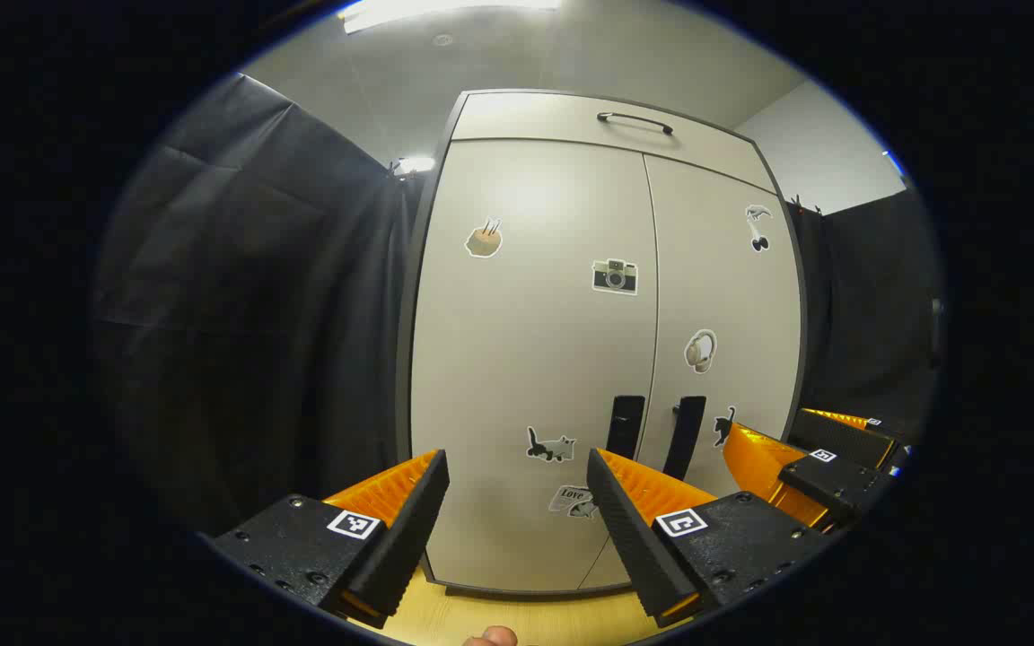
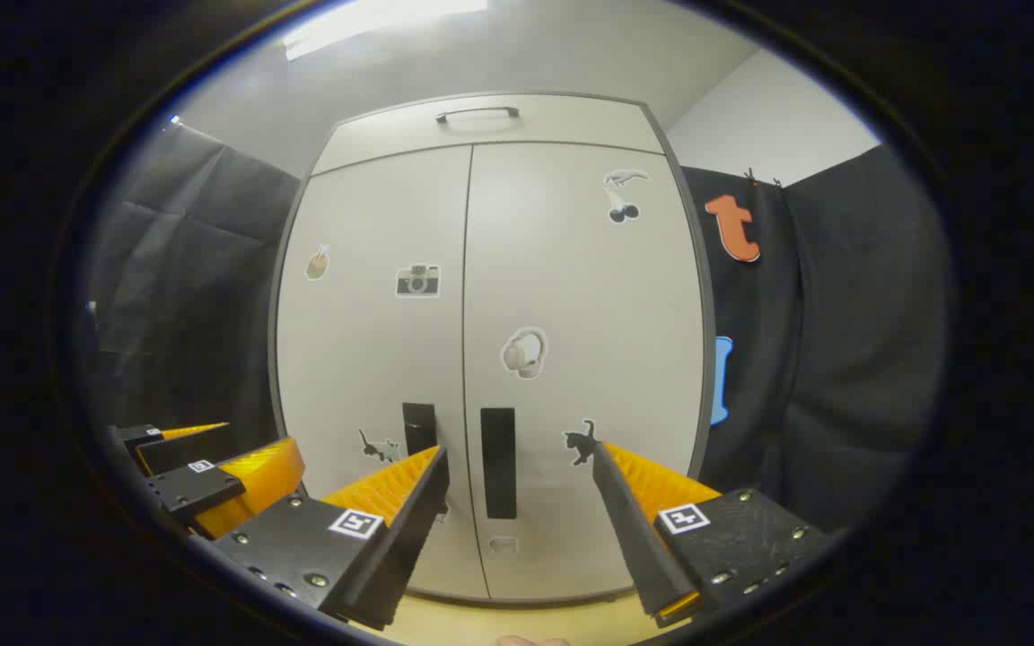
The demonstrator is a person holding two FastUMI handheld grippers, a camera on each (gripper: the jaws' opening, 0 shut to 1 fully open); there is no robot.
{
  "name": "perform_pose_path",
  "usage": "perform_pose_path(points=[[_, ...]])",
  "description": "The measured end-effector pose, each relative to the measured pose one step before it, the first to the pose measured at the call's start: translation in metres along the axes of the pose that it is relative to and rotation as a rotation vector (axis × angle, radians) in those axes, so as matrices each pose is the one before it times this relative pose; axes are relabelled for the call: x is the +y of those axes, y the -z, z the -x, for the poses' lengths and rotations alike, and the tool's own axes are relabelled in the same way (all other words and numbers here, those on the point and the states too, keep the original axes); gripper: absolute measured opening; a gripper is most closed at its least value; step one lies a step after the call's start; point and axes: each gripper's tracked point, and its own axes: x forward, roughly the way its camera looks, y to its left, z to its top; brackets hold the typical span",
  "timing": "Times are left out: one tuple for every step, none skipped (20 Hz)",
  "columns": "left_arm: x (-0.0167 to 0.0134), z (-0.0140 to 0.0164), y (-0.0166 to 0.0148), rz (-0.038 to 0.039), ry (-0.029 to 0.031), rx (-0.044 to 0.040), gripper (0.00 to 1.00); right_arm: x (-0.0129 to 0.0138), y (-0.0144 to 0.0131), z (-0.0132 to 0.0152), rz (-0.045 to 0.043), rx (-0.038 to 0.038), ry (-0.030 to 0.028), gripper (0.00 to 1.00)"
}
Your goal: Open the right door of the double-door shoe cabinet with the right hand, and open the left door with the left hand.
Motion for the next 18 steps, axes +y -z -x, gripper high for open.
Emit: perform_pose_path(points=[[0.00061, 0.00106, 0.00044, -0.00158, -0.00105, 0.00123, 0.96, 0.00052, 0.00017, 0.00122, -0.00092, 0.00125, -0.00161, 0.94], [0.00026, 0.00138, -0.00019, -0.00235, -0.00059, 0.00150, 0.96, 0.00064, -0.00056, 0.00141, -0.00042, -0.00040, -0.00085, 0.94], [0.00084, 0.00084, 0.00057, -0.00183, -0.00040, 0.00142, 0.96, 0.00042, -0.00017, 0.00180, 0.00012, -0.00084, -0.00067, 0.93], [-0.00041, 0.00120, 0.00020, -0.00228, 0.00120, 0.00200, 0.96, 0.00100, -0.00058, 0.00089, 0.00050, -0.00091, -0.00254, 0.93], [0.00010, 0.00135, 0.00059, -0.00153, -0.00008, 0.00089, 0.96, 0.00026, 0.00084, 0.00072, 0.00011, 0.00243, -0.00052, 0.93], [0.00027, 0.00089, 0.00059, -0.00251, 0.00008, 0.00262, 0.96, 0.00047, 0.00077, 0.00037, -0.00027, 0.00323, 0.00166, 0.93], [0.00057, 0.00080, 0.00089, -0.00265, -0.00061, 0.00222, 0.96, -0.00058, 0.00132, -0.00001, -0.00061, 0.00327, 0.00046, 0.93], [0.00055, 0.00076, 0.00005, -0.00209, -0.00158, 0.00207, 0.96, 0.00091, 0.00039, 0.00024, -0.00174, 0.00314, -0.00088, 0.94], [0.00130, 0.00075, 0.00076, -0.00106, -0.00254, 0.00089, 0.96, 0.00045, 0.00088, -0.00001, -0.00141, 0.00221, -0.00070, 0.94], [0.00106, -0.00036, 0.00061, 0.00030, -0.00293, 0.00143, 0.96, 0.00092, 0.00076, 0.00014, 0.00106, 0.00297, -0.00067, 0.94], [0.00122, 0.00031, 0.00042, 0.00192, -0.00247, 0.00136, 0.96, 0.00022, 0.00088, 0.00059, 0.00304, 0.00214, 0.00004, 0.94], [0.00129, 0.00046, 0.00054, 0.00278, -0.00319, 0.00108, 0.96, -0.00005, 0.00032, 0.00009, 0.00343, 0.00044, 0.00099, 0.94], [0.00120, -0.00051, 0.00100, 0.00298, -0.00252, 0.00080, 0.96, 0.00041, 0.00086, -0.00015, 0.00150, 0.00167, -0.00022, 0.94], [0.00092, -0.00019, 0.00078, 0.00226, -0.00100, 0.00230, 0.96, 0.00002, 0.00009, 0.00004, -0.00134, 0.00005, 0.00084, 0.94], [0.00053, 0.00019, 0.00128, 0.00158, -0.00112, 0.00159, 0.96, -0.00021, -0.00002, -0.00023, -0.00256, -0.00042, 0.00110, 0.94], [0.00027, -0.00055, 0.00032, 0.00192, -0.00062, 0.00206, 0.96, -0.00045, 0.00014, -0.00082, -0.00198, 0.00108, 0.00094, 0.94], [0.00005, -0.00043, 0.00099, 0.00175, -0.00001, 0.00089, 0.96, -0.00037, 0.00042, -0.00046, -0.00026, 0.00168, 0.00110, 0.94], [0.00014, -0.00079, 0.00059, 0.00122, 0.00056, 0.00207, 0.96, -0.00002, 0.00066, -0.00122, 0.00131, 0.00245, 0.00224, 0.94]])
